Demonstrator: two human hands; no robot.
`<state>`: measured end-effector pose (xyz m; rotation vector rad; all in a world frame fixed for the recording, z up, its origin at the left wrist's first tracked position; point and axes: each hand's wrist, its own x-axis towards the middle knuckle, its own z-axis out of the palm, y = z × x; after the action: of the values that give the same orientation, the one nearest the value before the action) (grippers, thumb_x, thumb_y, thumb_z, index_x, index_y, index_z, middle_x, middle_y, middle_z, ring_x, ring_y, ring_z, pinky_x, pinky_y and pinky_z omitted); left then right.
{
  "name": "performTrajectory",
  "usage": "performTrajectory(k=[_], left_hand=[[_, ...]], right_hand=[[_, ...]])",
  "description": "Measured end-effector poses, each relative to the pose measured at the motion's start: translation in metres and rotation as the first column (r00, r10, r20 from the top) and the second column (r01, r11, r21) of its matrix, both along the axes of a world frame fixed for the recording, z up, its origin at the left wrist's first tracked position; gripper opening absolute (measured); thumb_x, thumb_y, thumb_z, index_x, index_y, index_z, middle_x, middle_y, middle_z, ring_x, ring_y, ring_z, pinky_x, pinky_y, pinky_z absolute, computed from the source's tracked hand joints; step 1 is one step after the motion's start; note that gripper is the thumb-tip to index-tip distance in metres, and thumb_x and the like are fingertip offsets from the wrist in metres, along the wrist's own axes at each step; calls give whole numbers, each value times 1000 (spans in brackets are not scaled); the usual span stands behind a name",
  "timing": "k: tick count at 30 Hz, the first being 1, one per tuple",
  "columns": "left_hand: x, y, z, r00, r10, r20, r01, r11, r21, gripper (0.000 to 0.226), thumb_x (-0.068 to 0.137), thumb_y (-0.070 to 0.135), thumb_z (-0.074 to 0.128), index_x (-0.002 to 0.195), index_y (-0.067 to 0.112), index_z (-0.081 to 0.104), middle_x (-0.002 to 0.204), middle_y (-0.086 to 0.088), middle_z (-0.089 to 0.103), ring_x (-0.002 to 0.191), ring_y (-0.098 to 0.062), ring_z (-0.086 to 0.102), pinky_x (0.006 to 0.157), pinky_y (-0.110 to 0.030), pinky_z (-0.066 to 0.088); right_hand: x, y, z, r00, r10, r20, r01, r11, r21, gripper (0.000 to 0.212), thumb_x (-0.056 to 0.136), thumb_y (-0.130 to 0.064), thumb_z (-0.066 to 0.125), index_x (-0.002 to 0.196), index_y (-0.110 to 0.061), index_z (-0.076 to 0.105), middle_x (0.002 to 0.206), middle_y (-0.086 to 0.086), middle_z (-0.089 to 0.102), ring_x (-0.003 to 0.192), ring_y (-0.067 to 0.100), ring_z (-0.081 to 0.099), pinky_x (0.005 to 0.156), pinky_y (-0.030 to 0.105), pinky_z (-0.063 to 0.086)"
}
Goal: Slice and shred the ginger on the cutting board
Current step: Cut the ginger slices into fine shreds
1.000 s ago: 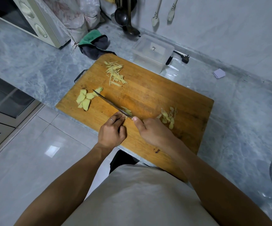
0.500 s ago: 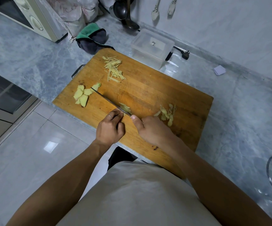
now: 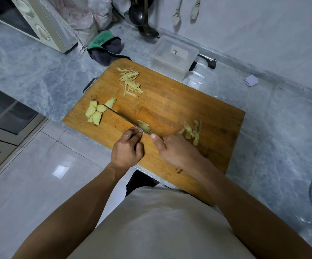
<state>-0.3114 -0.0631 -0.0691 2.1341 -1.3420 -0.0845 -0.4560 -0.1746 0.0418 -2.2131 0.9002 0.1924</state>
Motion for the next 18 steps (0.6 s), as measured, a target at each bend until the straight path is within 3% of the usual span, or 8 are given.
performTrajectory(k=[11, 18], left_hand=[[0, 0, -2, 1000, 27, 1, -27, 1000, -15, 39, 83, 19, 44, 98, 0, 75, 109, -17, 68, 87, -31, 68, 57, -32, 53], [1, -1, -4, 1000, 16, 5, -15, 998, -55, 38, 83, 18, 44, 96, -2, 74, 104, -18, 66, 97, -25, 60, 58, -33, 53]], right_hand=[[4, 4, -4, 1000, 5, -5, -5, 1000, -11, 70, 105, -58, 29, 56, -10, 44, 57, 8, 50, 55, 30, 53, 52, 37, 38], [11, 6, -5, 1000, 3, -29, -4, 1000, -18, 65, 105, -58, 30, 60, -13, 43, 65, 9, 48, 59, 29, 47, 48, 33, 25]])
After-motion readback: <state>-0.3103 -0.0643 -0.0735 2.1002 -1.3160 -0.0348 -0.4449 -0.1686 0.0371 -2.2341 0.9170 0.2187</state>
